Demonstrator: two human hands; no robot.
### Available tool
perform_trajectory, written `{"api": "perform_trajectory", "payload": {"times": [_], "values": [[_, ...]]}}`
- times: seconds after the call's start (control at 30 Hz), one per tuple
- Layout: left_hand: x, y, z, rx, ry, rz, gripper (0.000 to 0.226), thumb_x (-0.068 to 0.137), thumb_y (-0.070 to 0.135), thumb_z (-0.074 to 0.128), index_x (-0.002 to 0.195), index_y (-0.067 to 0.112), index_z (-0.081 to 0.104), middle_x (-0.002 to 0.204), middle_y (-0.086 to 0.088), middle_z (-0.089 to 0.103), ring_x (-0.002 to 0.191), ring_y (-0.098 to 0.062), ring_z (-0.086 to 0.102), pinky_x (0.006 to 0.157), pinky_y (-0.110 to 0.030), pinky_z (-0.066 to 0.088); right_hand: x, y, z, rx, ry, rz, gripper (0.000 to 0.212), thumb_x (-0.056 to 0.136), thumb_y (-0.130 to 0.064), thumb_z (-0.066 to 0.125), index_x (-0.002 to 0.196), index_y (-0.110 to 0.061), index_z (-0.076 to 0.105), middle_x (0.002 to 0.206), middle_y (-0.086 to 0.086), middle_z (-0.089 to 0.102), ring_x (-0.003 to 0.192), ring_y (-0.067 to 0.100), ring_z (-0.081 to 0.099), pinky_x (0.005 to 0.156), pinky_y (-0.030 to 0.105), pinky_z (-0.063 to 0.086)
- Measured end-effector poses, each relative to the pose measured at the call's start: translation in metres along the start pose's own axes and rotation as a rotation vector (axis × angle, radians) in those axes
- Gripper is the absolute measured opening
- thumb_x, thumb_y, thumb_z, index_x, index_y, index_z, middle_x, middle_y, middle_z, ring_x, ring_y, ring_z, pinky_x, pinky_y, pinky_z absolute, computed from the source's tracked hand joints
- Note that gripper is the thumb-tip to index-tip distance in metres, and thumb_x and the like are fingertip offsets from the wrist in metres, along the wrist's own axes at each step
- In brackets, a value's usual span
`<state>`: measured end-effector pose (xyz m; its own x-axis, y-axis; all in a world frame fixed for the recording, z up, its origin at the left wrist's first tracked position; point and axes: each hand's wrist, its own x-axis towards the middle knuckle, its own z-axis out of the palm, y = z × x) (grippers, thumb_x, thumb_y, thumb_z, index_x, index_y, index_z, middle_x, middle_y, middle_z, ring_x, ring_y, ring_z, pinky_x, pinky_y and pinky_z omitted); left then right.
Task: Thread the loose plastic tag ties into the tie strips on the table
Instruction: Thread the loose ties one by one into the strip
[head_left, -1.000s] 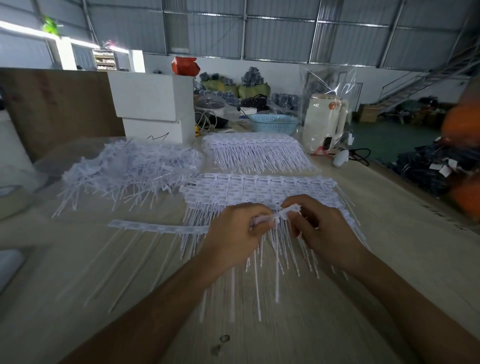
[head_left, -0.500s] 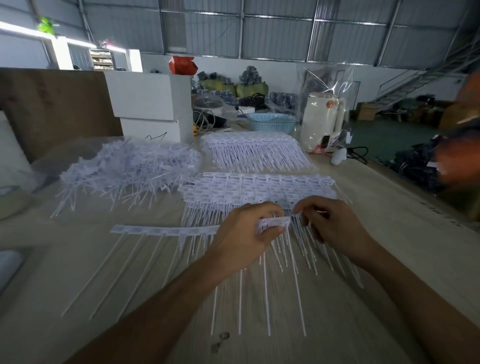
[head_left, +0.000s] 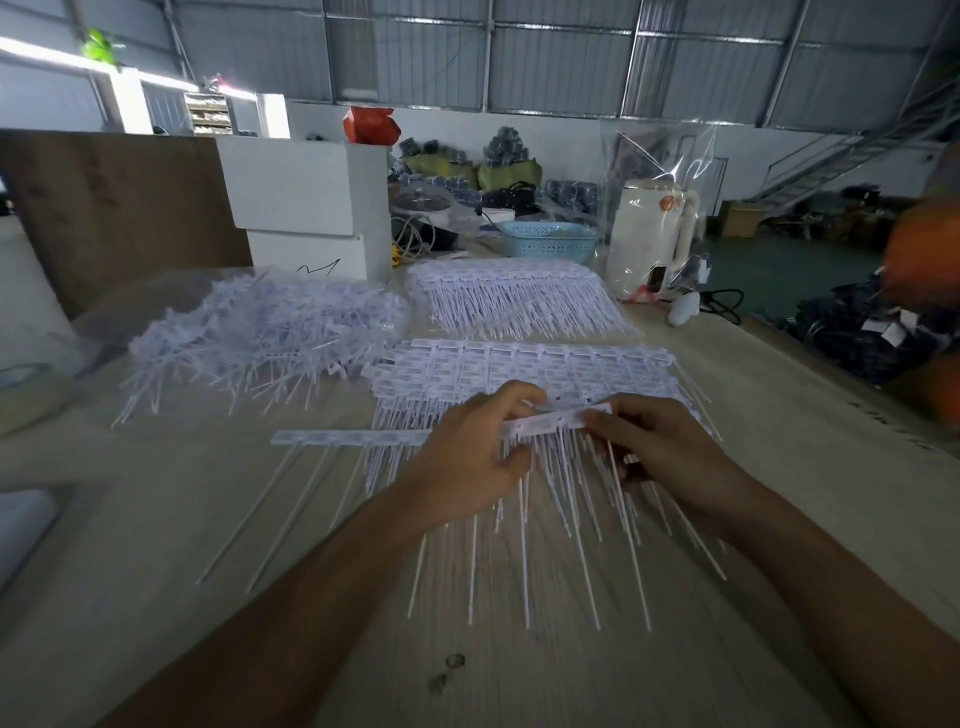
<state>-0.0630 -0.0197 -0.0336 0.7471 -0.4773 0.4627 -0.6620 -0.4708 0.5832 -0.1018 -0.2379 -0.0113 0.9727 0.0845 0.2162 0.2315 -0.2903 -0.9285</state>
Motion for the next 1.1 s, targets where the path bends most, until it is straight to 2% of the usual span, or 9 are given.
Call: {"api": "perform_trajectory", "payload": {"times": [0.13, 0.27, 0.37, 0.47, 0.6, 0.73, 0.83, 1.0, 1.1], "values": [[-0.0008, -0.0014, 0.0016, 0.19, 0.046, 0.06, 0.025, 0.09, 0.036, 0.07, 0.113, 0.027, 0.064, 0.103, 0.007, 0.07, 0.094, -0.015, 0.064, 0.08, -0.04, 0.052, -0.0033, 0.0024, 0.0068, -0.01, -0.055, -0.009, 0.023, 0.097, -0.027, 0.064, 0.079, -0.015, 0.072, 0.064, 0.004, 0.057, 0.054, 0.016, 0.057, 0.049, 0.027, 0.046], [-0.002, 0.0001, -0.0012, 0.299, 0.124, 0.154, 0.017, 0.096, 0.032, 0.063, 0.107, 0.02, 0.069, 0.095, 0.004, 0.072, 0.085, -0.02, 0.064, 0.073, -0.036, 0.051, -0.0034, 0.003, 0.0085, -0.199, -0.054, -0.157, 0.021, 0.1, -0.026, 0.061, 0.085, -0.014, 0.071, 0.058, 0.008, 0.058, 0.047, 0.022, 0.056, 0.049, 0.03, 0.047], [-0.0012, 0.0014, -0.0016, 0.266, 0.081, 0.13, 0.017, 0.1, 0.029, 0.055, 0.106, 0.019, 0.068, 0.094, 0.003, 0.07, 0.085, -0.02, 0.064, 0.073, -0.038, 0.051, -0.0025, 0.0015, 0.0073, -0.318, -0.037, -0.26, 0.016, 0.099, -0.025, 0.061, 0.092, -0.013, 0.071, 0.061, 0.007, 0.062, 0.044, 0.016, 0.058, 0.05, 0.027, 0.047], [0.0006, -0.0001, 0.0002, 0.219, 0.044, 0.088, 0.019, 0.102, 0.03, 0.052, 0.102, 0.021, 0.068, 0.086, 0.007, 0.068, 0.076, -0.014, 0.061, 0.069, -0.036, 0.05, -0.001, 0.003, 0.0056, -0.436, -0.01, -0.344, 0.013, 0.097, -0.024, 0.062, 0.096, -0.015, 0.07, 0.064, -0.013, 0.06, 0.053, 0.007, 0.057, 0.055, 0.025, 0.046], [0.0017, -0.0021, 0.0037, 0.103, 0.044, -0.001, 0.024, 0.101, 0.034, 0.055, 0.093, 0.021, 0.073, 0.076, 0.007, 0.069, 0.062, -0.008, 0.059, 0.063, -0.032, 0.05, 0.0011, 0.0074, 0.0062, -0.61, 0.034, -0.483, 0.004, 0.096, -0.013, 0.064, 0.094, -0.013, 0.068, 0.07, -0.02, 0.055, 0.066, 0.0, 0.055, 0.061, 0.01, 0.036], [0.0023, -0.0026, 0.003, 0.049, 0.079, 0.0, 0.014, 0.093, 0.036, 0.063, 0.1, 0.029, 0.071, 0.087, 0.013, 0.072, 0.081, -0.004, 0.067, 0.074, -0.038, 0.057, 0.0023, 0.0093, 0.0095, -0.386, 0.044, -0.341, 0.007, 0.099, -0.019, 0.06, 0.099, -0.019, 0.068, 0.063, -0.007, 0.064, 0.056, 0.008, 0.063, 0.06, 0.024, 0.051], [-0.0002, 0.0009, 0.0053, 0.064, 0.073, 0.041, 0.018, 0.092, 0.036, 0.066, 0.11, 0.035, 0.065, 0.084, 0.011, 0.069, 0.079, -0.008, 0.066, 0.072, -0.039, 0.056, 0.0002, 0.0065, 0.0093, -0.246, 0.02, -0.309, 0.014, 0.1, -0.021, 0.059, 0.112, -0.025, 0.066, 0.061, 0.002, 0.065, 0.046, 0.021, 0.061, 0.048, 0.032, 0.052], [-0.0004, 0.0034, 0.004, 0.101, 0.092, 0.075, 0.024, 0.093, 0.028, 0.068, 0.117, 0.029, 0.069, 0.094, 0.006, 0.07, 0.087, -0.012, 0.064, 0.075, -0.04, 0.054, 0.0016, 0.0075, 0.0088, -0.269, 0.039, -0.284, 0.045, 0.099, -0.018, 0.06, 0.138, -0.035, 0.045, 0.064, -0.003, 0.059, 0.046, 0.012, 0.049, 0.05, 0.022, 0.043], [-0.0015, 0.0061, 0.0025, 0.118, 0.126, 0.093, 0.023, 0.093, 0.025, 0.068, 0.116, 0.027, 0.07, 0.095, 0.007, 0.069, 0.088, -0.012, 0.062, 0.074, -0.04, 0.053, 0.002, 0.007, 0.0067, -0.206, 0.026, -0.162, 0.039, 0.097, -0.024, 0.063, 0.132, -0.031, 0.047, 0.059, -0.003, 0.06, 0.052, 0.012, 0.049, 0.053, 0.022, 0.04]]}}
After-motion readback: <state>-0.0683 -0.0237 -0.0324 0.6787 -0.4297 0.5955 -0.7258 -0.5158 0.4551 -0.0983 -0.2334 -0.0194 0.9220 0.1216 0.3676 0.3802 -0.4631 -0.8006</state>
